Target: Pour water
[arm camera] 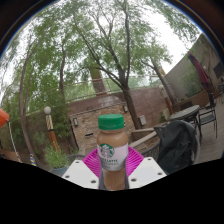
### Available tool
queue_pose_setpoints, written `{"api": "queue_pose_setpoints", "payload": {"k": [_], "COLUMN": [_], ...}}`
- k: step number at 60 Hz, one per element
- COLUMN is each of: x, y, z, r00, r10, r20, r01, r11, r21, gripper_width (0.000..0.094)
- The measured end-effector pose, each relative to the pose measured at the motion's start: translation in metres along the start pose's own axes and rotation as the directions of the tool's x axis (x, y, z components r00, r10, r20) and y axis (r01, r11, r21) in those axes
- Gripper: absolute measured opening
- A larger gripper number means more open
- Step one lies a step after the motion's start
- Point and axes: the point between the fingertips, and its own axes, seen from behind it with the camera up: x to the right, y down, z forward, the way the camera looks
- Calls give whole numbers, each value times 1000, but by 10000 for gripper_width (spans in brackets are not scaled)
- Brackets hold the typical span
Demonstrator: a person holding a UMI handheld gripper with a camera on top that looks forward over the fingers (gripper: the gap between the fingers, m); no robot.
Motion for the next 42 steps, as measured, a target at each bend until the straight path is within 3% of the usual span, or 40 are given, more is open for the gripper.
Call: {"api": "queue_pose_setpoints", "payload": {"k": [7,24,42], "x": [96,140,151], "y": [65,162,183], "z": [-19,-72,-106], "r00": [979,954,935], "r10": [-159,-274,-317], "r20": [-131,-120,-159], "r01": [145,240,255], "r11": [983,941,912], "r21": [-108,-237,-322], "gripper_width": [286,286,289]}}
